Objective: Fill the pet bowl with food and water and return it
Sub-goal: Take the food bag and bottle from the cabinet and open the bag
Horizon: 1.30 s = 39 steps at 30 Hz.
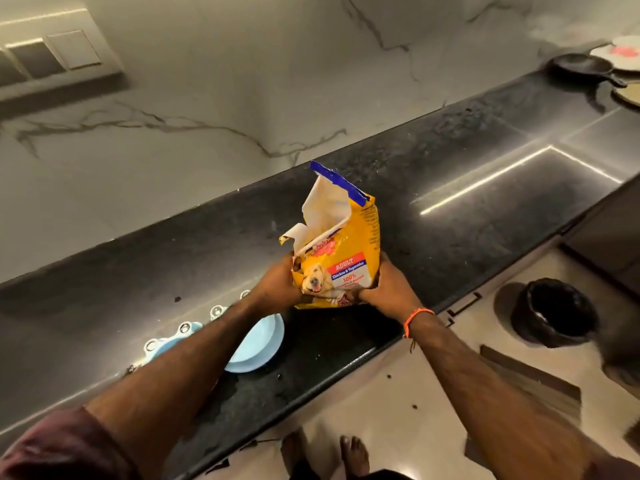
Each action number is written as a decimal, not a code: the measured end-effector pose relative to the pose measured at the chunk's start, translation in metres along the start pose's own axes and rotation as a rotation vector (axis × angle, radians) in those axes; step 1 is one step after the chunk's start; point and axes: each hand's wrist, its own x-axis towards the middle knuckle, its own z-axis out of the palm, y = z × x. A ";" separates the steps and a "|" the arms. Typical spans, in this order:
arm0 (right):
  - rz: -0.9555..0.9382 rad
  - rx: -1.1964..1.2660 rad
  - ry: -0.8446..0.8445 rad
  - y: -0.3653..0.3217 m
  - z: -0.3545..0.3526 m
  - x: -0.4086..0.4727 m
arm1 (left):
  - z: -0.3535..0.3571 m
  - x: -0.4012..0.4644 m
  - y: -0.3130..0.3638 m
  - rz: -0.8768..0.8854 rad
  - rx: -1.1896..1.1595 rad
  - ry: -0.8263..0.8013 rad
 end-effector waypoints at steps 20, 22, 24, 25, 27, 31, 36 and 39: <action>-0.927 -0.092 0.427 -0.242 -0.054 0.023 | -0.176 -0.052 0.129 0.459 0.138 0.432; -1.061 -0.097 0.454 -0.291 -0.059 0.023 | -0.207 -0.067 0.157 0.529 0.222 0.538; -1.162 -0.078 0.473 -0.338 -0.063 0.021 | -0.236 -0.084 0.183 0.576 0.296 0.625; -1.209 -0.061 0.477 -0.362 -0.065 0.018 | -0.250 -0.095 0.195 0.598 0.323 0.669; -1.305 -0.036 0.491 -0.409 -0.067 0.015 | -0.279 -0.117 0.218 0.659 0.361 0.742; -1.412 -0.016 0.499 -0.492 -0.066 0.008 | -0.330 -0.160 0.255 0.744 0.421 0.836; -1.383 -0.080 0.406 -0.581 -0.054 0.006 | -0.394 -0.198 0.282 0.699 0.521 0.976; -1.350 -0.128 0.339 -0.629 -0.040 0.013 | -0.438 -0.210 0.284 0.637 0.550 1.025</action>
